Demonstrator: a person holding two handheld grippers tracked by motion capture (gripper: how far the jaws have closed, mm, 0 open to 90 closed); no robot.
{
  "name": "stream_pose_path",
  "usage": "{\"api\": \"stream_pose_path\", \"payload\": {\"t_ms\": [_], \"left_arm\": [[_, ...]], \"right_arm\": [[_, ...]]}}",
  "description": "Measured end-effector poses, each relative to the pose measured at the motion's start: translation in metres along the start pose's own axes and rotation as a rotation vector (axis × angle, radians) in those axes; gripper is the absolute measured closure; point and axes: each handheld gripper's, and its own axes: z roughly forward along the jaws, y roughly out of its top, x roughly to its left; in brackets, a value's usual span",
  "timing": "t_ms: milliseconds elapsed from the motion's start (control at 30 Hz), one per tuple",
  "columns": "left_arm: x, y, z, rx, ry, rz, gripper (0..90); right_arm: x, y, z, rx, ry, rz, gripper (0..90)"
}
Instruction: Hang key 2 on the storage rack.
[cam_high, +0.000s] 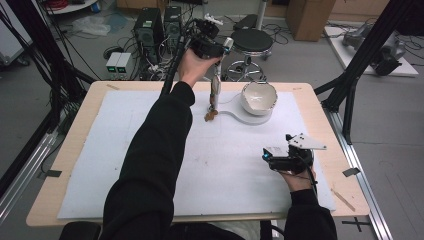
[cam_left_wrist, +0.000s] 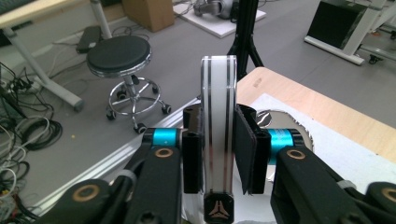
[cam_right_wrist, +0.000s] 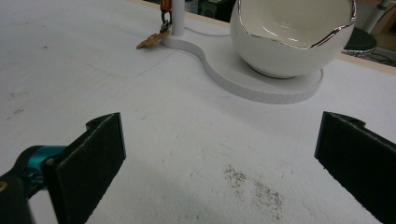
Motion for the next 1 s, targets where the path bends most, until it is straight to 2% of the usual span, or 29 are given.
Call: {"api": "stream_pose_path", "payload": {"t_ms": [67, 133, 333, 467, 533, 600, 667, 867, 1000], "left_arm": [[0.003, -0.003, -0.002, -0.024, -0.020, -0.018, 57.2], [0.009, -0.007, -0.006, -0.044, -0.052, -0.065, 49.3], [0.022, -0.017, -0.018, -0.040, -0.131, -0.106, 29.3], [0.023, -0.026, -0.024, -0.035, -0.101, -0.086, 12.1], [0.025, -0.030, -0.026, -0.013, -0.117, -0.082, 6.3], [0.028, -0.035, -0.027, 0.007, -0.140, -0.075, 5.3], [0.028, -0.040, -0.029, 0.012, -0.146, -0.070, 5.3], [0.030, -0.059, -0.037, -0.024, -0.148, -0.076, 5.3], [0.034, -0.067, -0.041, 0.006, -0.147, -0.068, 5.3]], "right_arm": [[0.000, 0.000, 0.000, 0.004, 0.002, 0.002, 0.8], [0.000, 0.000, 0.000, 0.001, 0.000, 0.002, 0.8], [0.001, 0.000, 0.001, 0.005, -0.001, 0.001, 0.8], [0.001, 0.000, 0.001, 0.004, -0.001, 0.001, 0.8], [0.001, 0.000, 0.001, 0.005, -0.001, 0.001, 0.8], [0.001, 0.000, 0.001, 0.005, -0.001, -0.004, 0.8], [0.001, 0.000, 0.001, 0.008, 0.001, -0.001, 0.8], [0.001, 0.000, 0.001, 0.013, -0.001, -0.001, 0.8], [0.001, 0.000, 0.002, 0.012, 0.000, -0.002, 0.8]]}}
